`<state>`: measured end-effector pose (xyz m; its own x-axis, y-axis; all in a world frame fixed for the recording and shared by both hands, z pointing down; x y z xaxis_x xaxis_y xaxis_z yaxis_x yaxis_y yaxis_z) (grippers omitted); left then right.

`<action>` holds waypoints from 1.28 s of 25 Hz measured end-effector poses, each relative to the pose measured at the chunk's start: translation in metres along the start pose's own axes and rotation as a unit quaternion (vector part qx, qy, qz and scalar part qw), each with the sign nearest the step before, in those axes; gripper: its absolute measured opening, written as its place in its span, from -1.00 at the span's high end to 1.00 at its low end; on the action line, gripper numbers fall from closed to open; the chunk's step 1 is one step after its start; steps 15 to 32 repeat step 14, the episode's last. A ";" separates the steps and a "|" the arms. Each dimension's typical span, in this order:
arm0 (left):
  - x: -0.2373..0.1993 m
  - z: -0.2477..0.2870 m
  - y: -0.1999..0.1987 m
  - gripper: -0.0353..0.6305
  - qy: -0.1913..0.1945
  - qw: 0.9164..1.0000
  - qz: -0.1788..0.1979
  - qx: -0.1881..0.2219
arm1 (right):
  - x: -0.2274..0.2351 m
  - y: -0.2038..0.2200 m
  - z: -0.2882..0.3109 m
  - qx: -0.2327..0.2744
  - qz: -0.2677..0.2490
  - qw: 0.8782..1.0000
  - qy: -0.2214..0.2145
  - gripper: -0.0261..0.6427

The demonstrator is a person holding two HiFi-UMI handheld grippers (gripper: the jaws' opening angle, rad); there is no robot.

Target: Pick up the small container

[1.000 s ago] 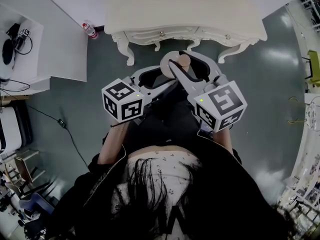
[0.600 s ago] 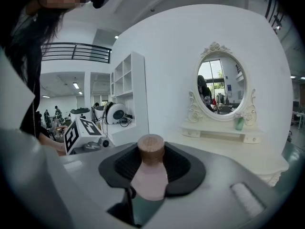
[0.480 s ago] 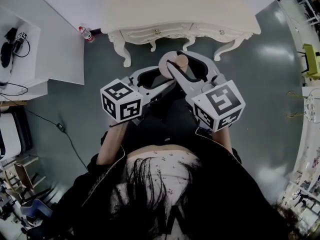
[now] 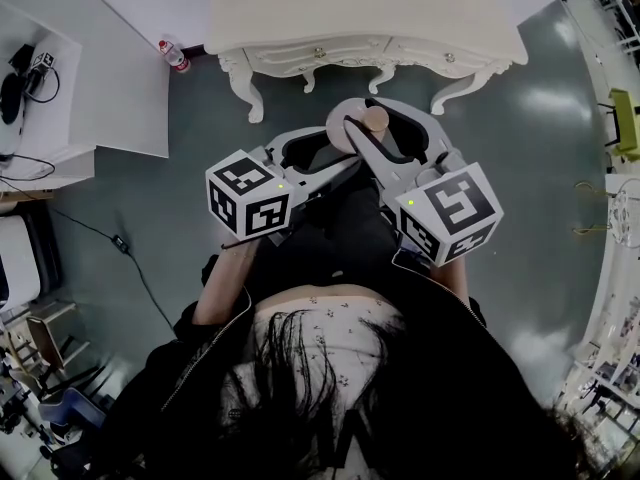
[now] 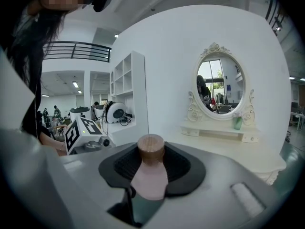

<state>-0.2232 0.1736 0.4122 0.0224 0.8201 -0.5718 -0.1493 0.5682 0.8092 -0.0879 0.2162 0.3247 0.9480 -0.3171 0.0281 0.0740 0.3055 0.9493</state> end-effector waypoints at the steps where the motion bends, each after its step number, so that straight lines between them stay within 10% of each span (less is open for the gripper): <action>1: 0.001 0.001 0.000 0.22 0.001 1.000 0.000 -0.001 | 0.001 0.000 -0.001 0.000 0.001 1.000 0.001 0.49; 32: 0.007 0.025 0.000 0.22 0.023 1.000 0.002 -0.013 | 0.017 0.005 -0.020 0.000 0.005 1.000 0.022 0.49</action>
Point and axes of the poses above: the fingertips, and each gripper's own axes: z forward along the fingers, x to its right, y out of its underside, the point moved 9 cm from there along -z, backward along the fingers, and after that the axes turned 8 degrees about y, right-handed, at the moved point
